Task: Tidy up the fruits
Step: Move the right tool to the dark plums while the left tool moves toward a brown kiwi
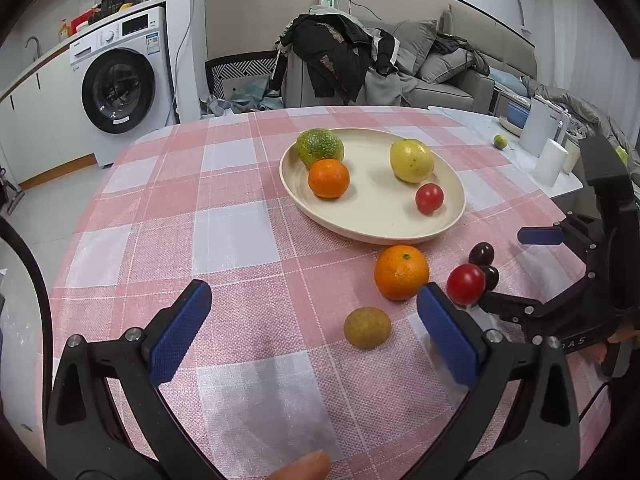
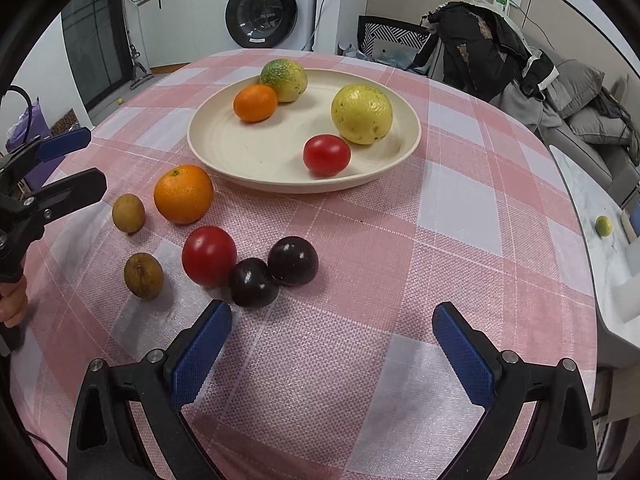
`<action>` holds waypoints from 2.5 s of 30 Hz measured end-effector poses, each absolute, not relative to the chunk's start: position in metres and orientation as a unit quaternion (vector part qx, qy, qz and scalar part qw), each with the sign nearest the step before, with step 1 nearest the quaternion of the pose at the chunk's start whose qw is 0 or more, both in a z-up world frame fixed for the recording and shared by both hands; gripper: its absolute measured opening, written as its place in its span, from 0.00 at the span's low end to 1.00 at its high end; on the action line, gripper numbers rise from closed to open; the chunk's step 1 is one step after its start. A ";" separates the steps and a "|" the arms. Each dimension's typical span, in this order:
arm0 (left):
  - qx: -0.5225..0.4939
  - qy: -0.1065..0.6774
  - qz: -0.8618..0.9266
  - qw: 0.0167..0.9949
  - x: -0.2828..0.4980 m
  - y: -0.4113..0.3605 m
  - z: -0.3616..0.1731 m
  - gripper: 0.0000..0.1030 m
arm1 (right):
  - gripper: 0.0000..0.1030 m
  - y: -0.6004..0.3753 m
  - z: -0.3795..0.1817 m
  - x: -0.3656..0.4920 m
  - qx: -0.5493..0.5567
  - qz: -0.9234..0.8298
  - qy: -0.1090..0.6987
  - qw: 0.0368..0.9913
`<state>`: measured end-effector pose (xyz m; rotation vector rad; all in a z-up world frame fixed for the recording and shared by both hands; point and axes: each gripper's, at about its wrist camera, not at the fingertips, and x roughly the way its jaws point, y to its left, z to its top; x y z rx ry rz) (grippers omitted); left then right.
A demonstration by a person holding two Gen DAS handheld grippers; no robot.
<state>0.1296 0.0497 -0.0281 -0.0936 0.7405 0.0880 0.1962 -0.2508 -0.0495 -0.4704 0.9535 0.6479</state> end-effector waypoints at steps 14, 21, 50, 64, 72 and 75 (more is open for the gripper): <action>-0.041 0.362 0.044 0.930 0.130 0.048 -0.030 0.99 | 1.00 -0.238 -0.052 0.196 -0.189 0.288 0.447 0.825; -0.040 0.365 0.047 0.929 0.130 0.048 -0.032 0.99 | 1.00 -0.241 -0.051 0.203 -0.190 0.257 0.449 0.834; -0.040 0.368 0.042 0.928 0.130 0.048 -0.036 0.99 | 0.49 -0.257 -0.035 0.184 -0.189 0.387 0.451 0.781; -0.043 0.370 0.042 0.927 0.129 0.050 -0.034 0.99 | 0.49 -0.256 -0.027 0.177 -0.189 0.404 0.433 0.783; -0.056 0.384 0.033 0.921 0.132 0.052 -0.036 0.99 | 0.42 -0.239 -0.037 0.167 -0.205 0.417 0.434 0.772; -0.063 0.391 0.028 0.918 0.134 0.054 -0.038 0.99 | 0.39 -0.234 -0.042 0.170 -0.210 0.400 0.433 0.780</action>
